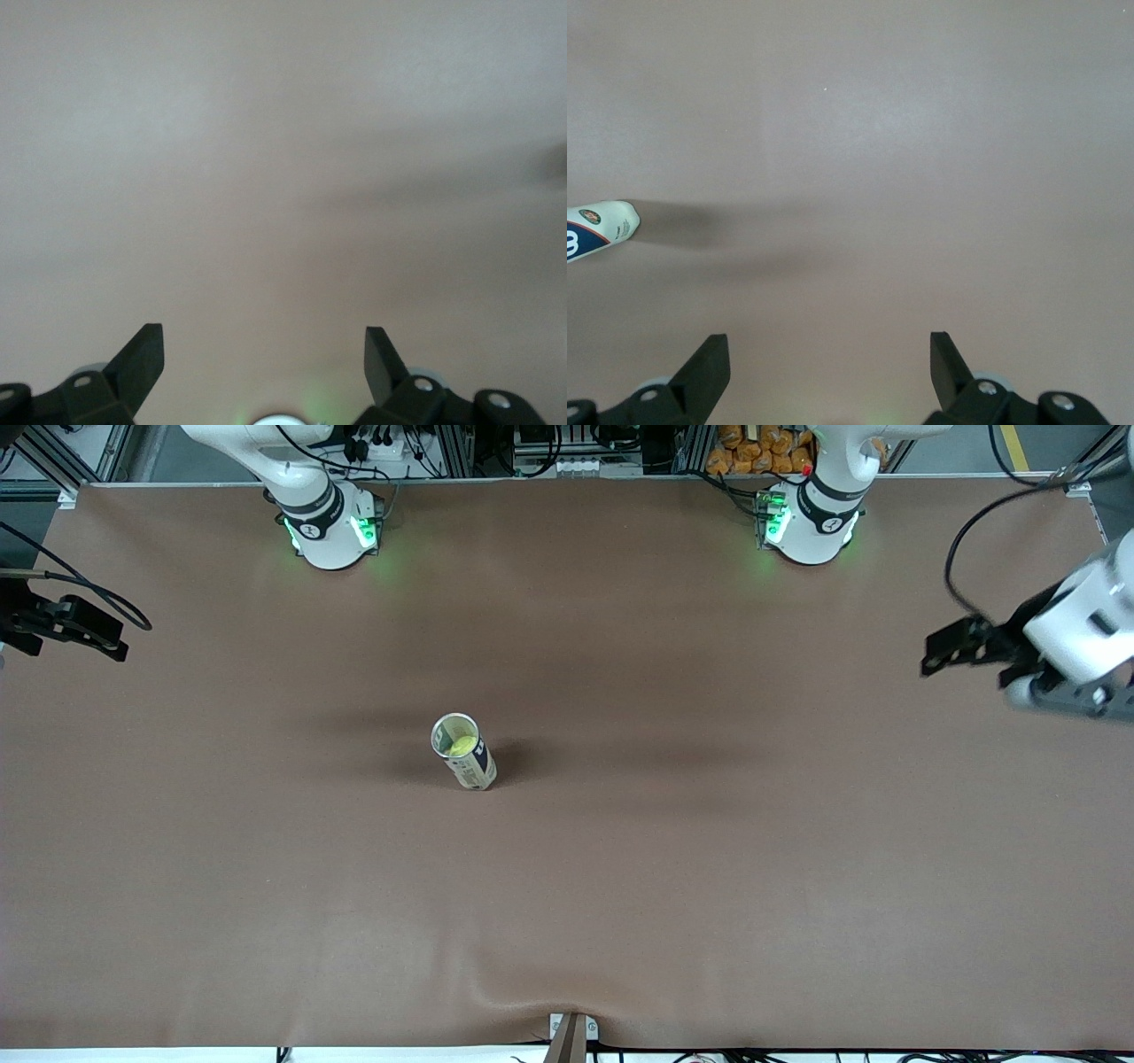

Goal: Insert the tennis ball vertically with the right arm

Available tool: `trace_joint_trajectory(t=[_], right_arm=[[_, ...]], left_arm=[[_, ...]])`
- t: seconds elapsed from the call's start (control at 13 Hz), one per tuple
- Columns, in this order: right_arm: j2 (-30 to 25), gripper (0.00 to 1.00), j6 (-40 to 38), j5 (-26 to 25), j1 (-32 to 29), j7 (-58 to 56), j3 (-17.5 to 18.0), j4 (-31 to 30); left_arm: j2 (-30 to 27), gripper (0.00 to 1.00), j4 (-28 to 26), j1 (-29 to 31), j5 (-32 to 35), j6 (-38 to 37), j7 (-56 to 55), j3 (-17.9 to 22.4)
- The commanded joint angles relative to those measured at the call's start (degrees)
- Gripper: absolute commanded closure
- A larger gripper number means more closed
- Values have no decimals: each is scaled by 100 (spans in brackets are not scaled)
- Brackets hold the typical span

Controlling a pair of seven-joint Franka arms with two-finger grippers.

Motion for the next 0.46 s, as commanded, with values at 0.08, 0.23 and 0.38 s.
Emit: trace_joint_trajectory(t=[0.08, 0.23, 0.38], right_arm=[[-152, 0, -17, 79, -58, -32, 49, -101], [-143, 0, -17, 70, -40, -32, 58, -57], [-134, 0, -17, 70, -67, -32, 58, -39]], left_arm=[[-749, 0, -747, 53, 162, -168, -28, 100], [-1030, 0, -1029, 71, 162, -159, -89, 110], [-1154, 0, -1074, 202, 153, -186, -142, 119]])
